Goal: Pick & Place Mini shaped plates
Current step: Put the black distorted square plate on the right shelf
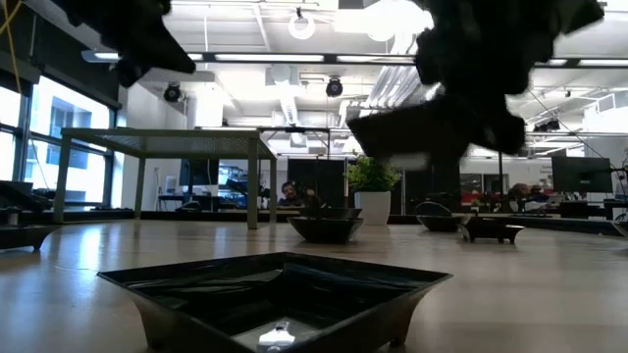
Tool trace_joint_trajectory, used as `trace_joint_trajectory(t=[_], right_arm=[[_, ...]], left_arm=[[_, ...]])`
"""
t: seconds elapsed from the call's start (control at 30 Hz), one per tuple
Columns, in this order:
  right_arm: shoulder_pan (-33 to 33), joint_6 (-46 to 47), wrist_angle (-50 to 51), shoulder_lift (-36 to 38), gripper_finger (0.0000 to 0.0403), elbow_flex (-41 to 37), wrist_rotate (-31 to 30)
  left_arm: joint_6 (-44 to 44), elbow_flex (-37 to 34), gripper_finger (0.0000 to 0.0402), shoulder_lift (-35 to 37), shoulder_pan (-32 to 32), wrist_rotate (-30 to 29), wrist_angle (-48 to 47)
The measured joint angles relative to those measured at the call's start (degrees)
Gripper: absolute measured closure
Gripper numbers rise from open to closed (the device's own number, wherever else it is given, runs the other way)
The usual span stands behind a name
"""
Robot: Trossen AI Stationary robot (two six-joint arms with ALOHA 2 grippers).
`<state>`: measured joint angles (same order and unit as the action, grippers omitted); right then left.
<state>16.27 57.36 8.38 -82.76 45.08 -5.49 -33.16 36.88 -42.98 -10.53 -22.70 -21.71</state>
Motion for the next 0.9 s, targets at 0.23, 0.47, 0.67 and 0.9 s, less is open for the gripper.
trace_joint_trajectory(t=[0.23, 0.47, 0.67, 0.9], right_arm=[[-3.77, -4.21, -0.13, -5.14, 0.0400, 10.57, -4.78], [-11.10, -11.27, -0.56, -21.38, 0.0397, 26.32, 0.00], [-13.43, -13.71, -0.53, -33.81, 0.0400, 35.59, 0.81], [-14.76, -14.96, -3.74, -40.69, 0.0397, 39.53, 2.88]], left_arm=[[-3.37, -0.02, 0.0402, 1.57, -6.74, -6.32, -7.65], [-4.39, -0.04, 0.0402, 0.70, -10.16, -8.27, -8.15], [-4.71, -0.04, 0.0402, 0.70, -12.17, -8.54, -8.27], [-5.99, -0.04, 0.0402, 0.44, -12.41, -7.75, -8.20]])
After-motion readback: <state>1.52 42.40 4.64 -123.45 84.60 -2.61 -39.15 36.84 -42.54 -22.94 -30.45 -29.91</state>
